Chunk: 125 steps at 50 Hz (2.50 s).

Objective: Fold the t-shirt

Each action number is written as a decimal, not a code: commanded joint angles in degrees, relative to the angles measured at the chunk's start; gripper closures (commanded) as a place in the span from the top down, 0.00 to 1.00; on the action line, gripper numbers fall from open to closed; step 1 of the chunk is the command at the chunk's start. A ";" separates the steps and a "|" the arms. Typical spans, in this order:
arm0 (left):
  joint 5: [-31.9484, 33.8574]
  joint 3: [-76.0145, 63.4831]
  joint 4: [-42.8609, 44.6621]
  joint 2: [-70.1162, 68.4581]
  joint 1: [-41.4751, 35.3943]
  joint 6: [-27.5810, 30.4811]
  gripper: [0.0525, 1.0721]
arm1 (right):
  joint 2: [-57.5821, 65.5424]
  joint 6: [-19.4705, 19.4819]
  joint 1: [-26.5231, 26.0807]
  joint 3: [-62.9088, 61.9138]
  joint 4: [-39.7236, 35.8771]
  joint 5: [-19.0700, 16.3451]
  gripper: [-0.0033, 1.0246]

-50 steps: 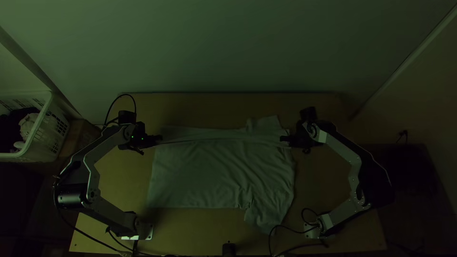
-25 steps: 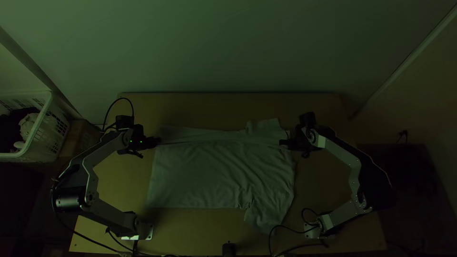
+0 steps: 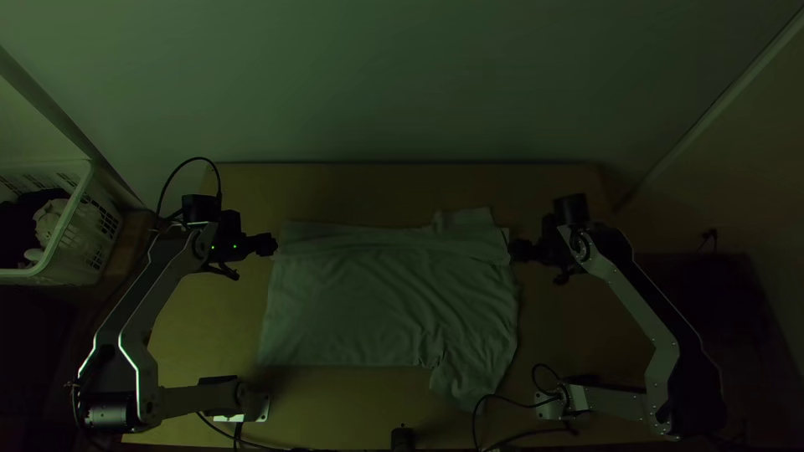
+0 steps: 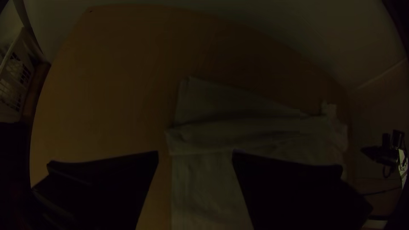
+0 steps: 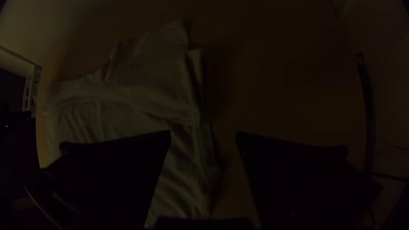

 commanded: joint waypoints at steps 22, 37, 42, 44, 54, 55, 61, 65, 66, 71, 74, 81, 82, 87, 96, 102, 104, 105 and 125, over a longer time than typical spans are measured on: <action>0.61 -1.34 -21.81 -19.23 2.99 9.23 0.95 | -12.78 1.38 2.79 -1.01 -20.03 -0.17 0.86; -0.18 -7.58 -30.60 -24.68 4.13 10.19 0.95 | -18.49 5.42 7.62 -6.28 -23.99 -0.08 0.86; -1.24 -9.60 -33.85 -24.41 5.63 10.54 0.95 | -18.58 5.51 8.50 -8.39 -25.92 -0.17 0.86; -2.20 -10.66 -34.20 -24.41 5.63 11.07 0.95 | -18.67 5.42 8.68 -9.36 -27.15 -0.17 0.86; -3.70 -12.77 -36.23 -21.51 5.98 10.63 0.95 | -18.67 5.60 9.82 -13.40 -29.96 -0.26 0.86; -3.79 -13.21 -36.14 -21.25 5.98 11.07 0.95 | -18.75 5.60 9.82 -13.75 -30.05 -0.26 0.86; -3.70 -14.00 -36.66 -19.58 5.98 10.81 0.95 | -18.84 7.36 10.52 -14.98 -30.67 -1.22 0.86; -3.70 -14.17 -37.98 -18.00 5.80 9.67 0.95 | -18.75 7.80 10.52 -15.51 -31.46 -2.37 0.86; -3.70 -14.17 -38.25 -17.20 5.71 9.58 0.95 | -18.67 7.88 10.44 -15.68 -31.46 -2.54 0.86; -3.70 -14.70 -39.30 -14.39 4.57 8.61 0.95 | -18.58 9.03 10.52 -16.56 -31.54 -3.16 0.86; -4.31 -15.76 -39.48 -12.99 4.04 8.26 0.95 | -18.58 9.55 11.14 -17.00 -31.54 -3.42 0.86; -6.78 -17.25 -39.74 -11.23 -1.05 6.15 0.95 | -17.35 9.38 13.07 -18.23 -31.54 -4.56 0.85; -7.21 -17.51 -39.30 -11.23 -1.84 5.89 0.95 | -17.17 9.38 13.34 -18.32 -31.63 -5.09 0.85; -7.39 -17.51 -38.25 -9.73 -3.51 4.74 0.95 | -15.68 8.85 14.39 -18.15 -31.72 -5.88 0.81; -7.65 -17.51 -37.28 -3.93 -4.66 3.78 0.94 | -12.95 7.36 14.83 -17.79 -31.63 -5.97 0.76; -7.57 -17.34 -36.84 -0.51 -4.66 3.86 0.80 | -10.93 6.65 14.83 -17.09 -31.63 -5.97 0.76; -7.65 -17.60 -36.49 0.46 -4.75 3.86 0.76 | -10.23 6.57 14.83 -16.91 -31.63 -5.97 0.76; -7.57 -17.51 -36.49 0.73 -4.92 3.95 0.75 | -9.96 6.39 14.83 -16.83 -31.63 -5.97 0.76; -8.18 -17.69 -35.52 6.44 -10.11 2.90 0.55 | -6.45 5.95 14.83 -15.68 -31.63 -5.97 0.75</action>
